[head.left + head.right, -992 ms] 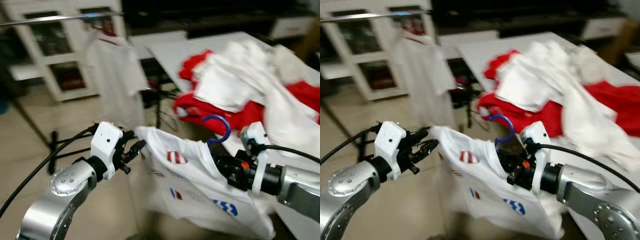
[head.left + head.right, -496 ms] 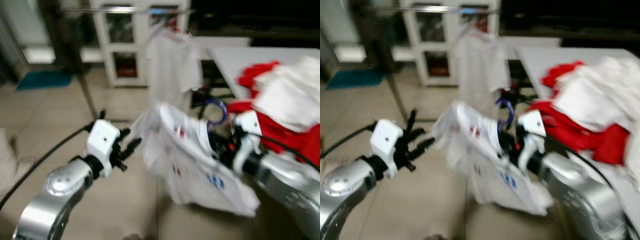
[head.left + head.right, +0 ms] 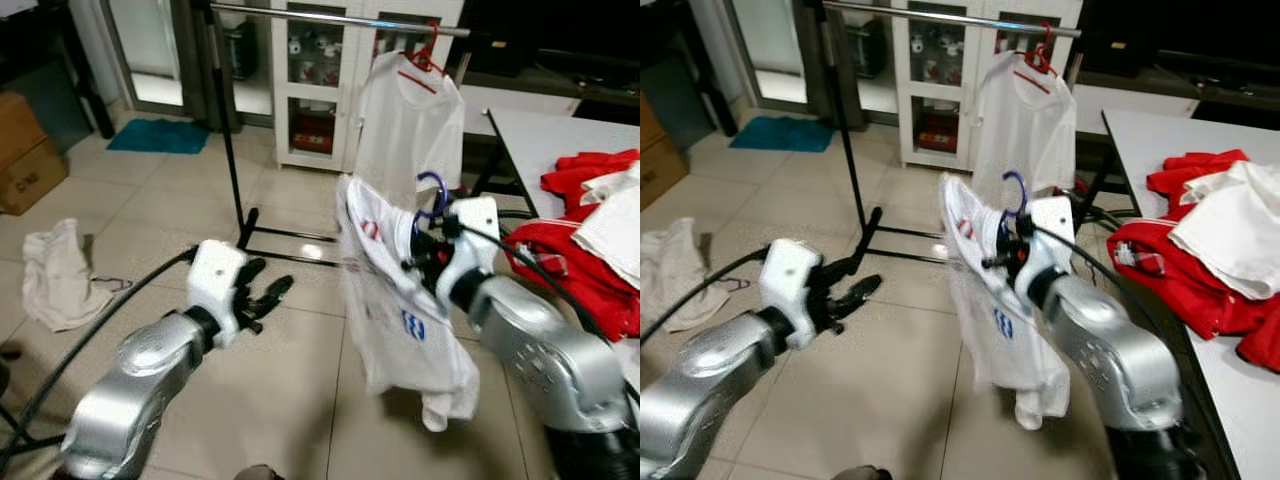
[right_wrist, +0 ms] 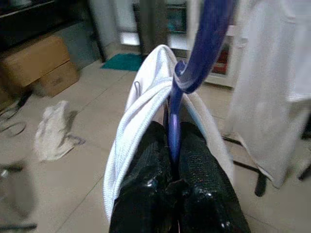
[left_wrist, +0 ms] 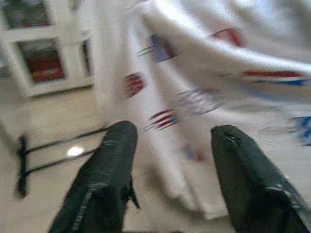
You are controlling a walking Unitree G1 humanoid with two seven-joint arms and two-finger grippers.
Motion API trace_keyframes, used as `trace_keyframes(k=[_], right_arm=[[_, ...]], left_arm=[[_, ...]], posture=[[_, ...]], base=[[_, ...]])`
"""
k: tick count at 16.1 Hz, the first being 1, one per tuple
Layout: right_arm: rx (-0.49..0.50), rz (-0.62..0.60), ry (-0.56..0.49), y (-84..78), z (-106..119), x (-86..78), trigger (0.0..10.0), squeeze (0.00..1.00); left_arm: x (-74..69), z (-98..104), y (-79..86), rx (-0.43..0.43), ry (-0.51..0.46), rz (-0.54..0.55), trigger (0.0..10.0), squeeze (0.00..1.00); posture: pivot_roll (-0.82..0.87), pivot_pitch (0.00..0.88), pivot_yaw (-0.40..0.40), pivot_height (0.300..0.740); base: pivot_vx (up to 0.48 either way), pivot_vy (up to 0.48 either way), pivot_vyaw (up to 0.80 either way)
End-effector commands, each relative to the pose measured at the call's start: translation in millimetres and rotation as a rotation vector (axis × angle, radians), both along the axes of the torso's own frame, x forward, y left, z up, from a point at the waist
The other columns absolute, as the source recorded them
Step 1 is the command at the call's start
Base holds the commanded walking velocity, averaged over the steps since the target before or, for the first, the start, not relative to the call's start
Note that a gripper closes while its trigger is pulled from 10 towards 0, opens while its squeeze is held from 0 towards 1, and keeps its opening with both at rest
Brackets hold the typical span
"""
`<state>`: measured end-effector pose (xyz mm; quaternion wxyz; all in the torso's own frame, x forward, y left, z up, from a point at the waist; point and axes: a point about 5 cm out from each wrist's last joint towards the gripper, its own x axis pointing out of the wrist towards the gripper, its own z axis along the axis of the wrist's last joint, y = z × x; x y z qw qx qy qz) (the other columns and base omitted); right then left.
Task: Hang hanger
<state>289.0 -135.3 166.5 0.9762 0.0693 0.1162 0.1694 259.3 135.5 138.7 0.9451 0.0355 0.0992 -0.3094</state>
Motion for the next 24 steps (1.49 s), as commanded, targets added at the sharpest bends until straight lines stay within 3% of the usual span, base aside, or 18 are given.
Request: trace_keyframes(k=[1, 3, 6, 7, 8, 10, 12, 14, 16, 19, 20, 21, 22, 24], right_arm=[[0.028, -0.068, -0.014, -4.7, 4, 5.9, 10.0, 0.00], [0.123, -0.054, -0.024, 3.3, 12, 10.1, 10.0, 0.00], [0.111, 0.019, -0.055, 11.5, 21, 10.9, 10.0, 0.00], [0.119, 0.050, -0.064, 13.5, 23, 9.3, 10.0, 0.00], [0.139, 0.085, -0.076, 15.4, 26, 7.1, 10.0, 0.00], [0.134, 0.208, -0.123, 20.4, 35, -0.5, 10.0, 0.00], [0.114, 0.253, -0.142, 22.0, 38, -2.6, 10.0, 0.00], [0.078, 0.317, -0.168, 26.1, 41, -6.8, 10.0, 0.00], [-0.004, 0.335, -0.178, 27.3, 39, -8.0, 10.0, 0.00], [-0.034, 0.332, -0.178, 26.8, 36, -8.0, 10.0, 0.00], [-0.019, 0.336, -0.184, 27.7, 37, -8.9, 10.0, 0.00], [-0.020, 0.339, -0.187, 27.7, 38, -9.3, 10.0, 0.00], [-0.020, 0.340, -0.189, 27.5, 38, -9.5, 10.0, 0.00], [-0.024, 0.335, -0.189, 26.7, 37, -8.9, 10.0, 0.00]], left_arm=[[2.8, -2, -10.1, -0.013, -0.003, -0.057, 10.0, 1.00], [11.1, -4, -15.7, -0.021, -0.011, -0.078, 10.0, 1.00], [31.1, 9, -15.8, -0.107, -0.054, -0.023, 10.0, 1.00], [36.8, 13, -13.7, -0.152, -0.050, -0.003, 10.0, 0.42], [41.3, 15, -10.5, -0.171, -0.053, 0.008, 10.0, 0.00], [50.5, 22, -4.3, -0.225, -0.056, -0.035, 10.0, 0.00], [55.7, 24, -4.2, -0.227, -0.043, -0.069, 10.0, 0.00], [61.4, 30, -9.6, -0.323, -0.013, -0.125, 10.0, 0.00], [62.1, 39, -18.2, -0.385, -0.009, -0.211, 10.0, 0.00], [65.7, 37, -21.1, -0.377, 0.011, -0.205, 10.0, 0.00], [70.2, 32, -18.1, -0.355, 0.024, -0.164, 4.4, 0.00], [70.8, 31, -17.5, -0.362, 0.028, -0.160, 1.3, 0.00], [70.9, 32, -17.3, -0.370, 0.026, -0.159, 0.0, 0.00], [67.4, 32, -19.3, -0.391, 0.020, -0.172, 0.0, 0.00]], posture=[[0.05, 0.010, -0.047, 0.740], [0.04, 0.005, -0.039, 0.740], [0.04, 0.000, -0.031, 0.740], [0.03, 0.000, -0.030, 0.740], [0.03, 0.000, -0.030, 0.740], [0.03, 0.000, -0.029, 0.740], [0.04, 0.000, -0.028, 0.740], [0.04, 0.000, -0.028, 0.740], [0.03, 0.000, -0.014, 0.740], [0.03, 0.000, -0.009, 0.740], [0.03, 0.000, -0.009, 0.740], [0.03, 0.000, -0.010, 0.740], [0.03, 0.000, -0.010, 0.740], [0.03, 0.000, -0.012, 0.740]], base=[[0.000, 0.000, 0.00], [0.000, 0.000, 0.00], [0.000, 0.000, 0.00], [0.000, 0.000, 0.00], [0.000, 0.000, 0.00], [0.000, 0.000, 0.00], [0.000, 0.000, 0.00], [0.000, 0.000, 0.00], [0.000, 0.000, 0.00], [0.000, 0.000, 0.00], [0.000, 0.000, 0.00], [0.000, 0.000, 0.00], [0.000, 0.000, 0.00], [0.000, 0.000, 0.00]])
